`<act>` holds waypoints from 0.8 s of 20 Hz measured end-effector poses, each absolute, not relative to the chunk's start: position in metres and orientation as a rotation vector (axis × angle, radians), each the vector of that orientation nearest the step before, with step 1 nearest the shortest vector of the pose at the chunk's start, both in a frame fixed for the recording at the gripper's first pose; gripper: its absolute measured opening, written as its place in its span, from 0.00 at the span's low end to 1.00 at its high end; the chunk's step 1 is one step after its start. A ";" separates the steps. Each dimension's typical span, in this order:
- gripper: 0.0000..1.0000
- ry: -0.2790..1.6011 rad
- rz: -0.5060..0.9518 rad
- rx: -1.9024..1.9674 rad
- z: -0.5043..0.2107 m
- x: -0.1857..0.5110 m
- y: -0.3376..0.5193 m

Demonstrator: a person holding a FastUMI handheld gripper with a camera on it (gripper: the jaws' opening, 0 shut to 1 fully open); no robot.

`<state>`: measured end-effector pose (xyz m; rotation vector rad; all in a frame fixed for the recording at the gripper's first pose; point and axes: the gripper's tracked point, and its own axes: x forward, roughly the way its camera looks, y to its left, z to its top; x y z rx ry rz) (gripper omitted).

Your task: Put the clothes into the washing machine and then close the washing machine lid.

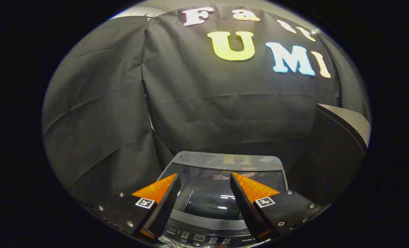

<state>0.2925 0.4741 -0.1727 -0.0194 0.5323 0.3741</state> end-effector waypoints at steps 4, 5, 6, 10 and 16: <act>0.92 0.512 0.390 -0.022 -0.165 0.282 0.472; 0.93 0.499 0.396 -0.021 -0.160 0.280 0.471; 0.94 0.485 0.399 -0.024 -0.154 0.279 0.468; 0.94 0.402 0.393 -0.043 -0.126 0.275 0.450; 0.93 0.286 0.348 -0.023 -0.068 0.269 0.406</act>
